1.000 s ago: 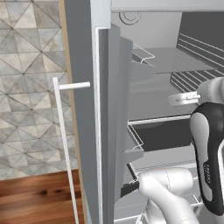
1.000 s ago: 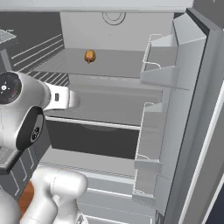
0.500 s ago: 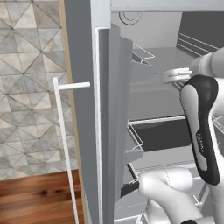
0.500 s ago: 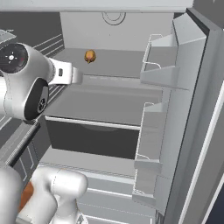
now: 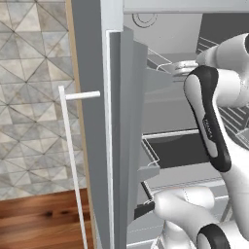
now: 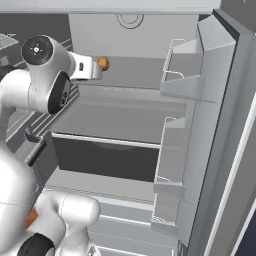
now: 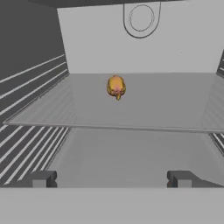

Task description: Place one carrot and one chicken drumstick in each tupperware on the nearby counter, to pack two identical lunches.

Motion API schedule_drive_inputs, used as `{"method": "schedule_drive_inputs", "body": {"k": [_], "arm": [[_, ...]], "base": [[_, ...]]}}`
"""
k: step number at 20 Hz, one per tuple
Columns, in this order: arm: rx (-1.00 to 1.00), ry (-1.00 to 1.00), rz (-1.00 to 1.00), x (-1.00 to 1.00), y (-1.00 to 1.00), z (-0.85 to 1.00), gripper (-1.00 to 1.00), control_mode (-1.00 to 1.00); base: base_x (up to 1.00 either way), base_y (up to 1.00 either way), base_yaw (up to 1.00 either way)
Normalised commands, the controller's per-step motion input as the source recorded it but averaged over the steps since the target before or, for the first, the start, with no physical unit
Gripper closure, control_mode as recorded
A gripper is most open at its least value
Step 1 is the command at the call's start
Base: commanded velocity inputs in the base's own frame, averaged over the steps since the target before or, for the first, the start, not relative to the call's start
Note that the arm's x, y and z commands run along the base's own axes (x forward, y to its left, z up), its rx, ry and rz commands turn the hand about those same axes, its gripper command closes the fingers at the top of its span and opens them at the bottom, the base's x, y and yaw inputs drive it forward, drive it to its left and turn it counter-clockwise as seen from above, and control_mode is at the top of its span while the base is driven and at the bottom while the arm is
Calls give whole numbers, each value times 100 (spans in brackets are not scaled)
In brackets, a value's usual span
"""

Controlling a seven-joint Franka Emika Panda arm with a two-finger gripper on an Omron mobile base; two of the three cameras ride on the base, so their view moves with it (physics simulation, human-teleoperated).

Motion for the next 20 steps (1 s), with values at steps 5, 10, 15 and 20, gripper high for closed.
{"method": "schedule_drive_inputs", "body": {"k": [5, 10, 15, 20], "arm": [[0, -1, 1, 75, 5, 0, -100, -100], [0, 0, 4, 74, 11, 0, -100, -100], [0, 0, 4, 71, 12, 0, -100, -100], [0, 1, 2, 71, 7, -6, -100, -100]], "base": [[0, 0, 0], [0, 0, 0], [0, 0, 0], [0, 0, 0]]}}
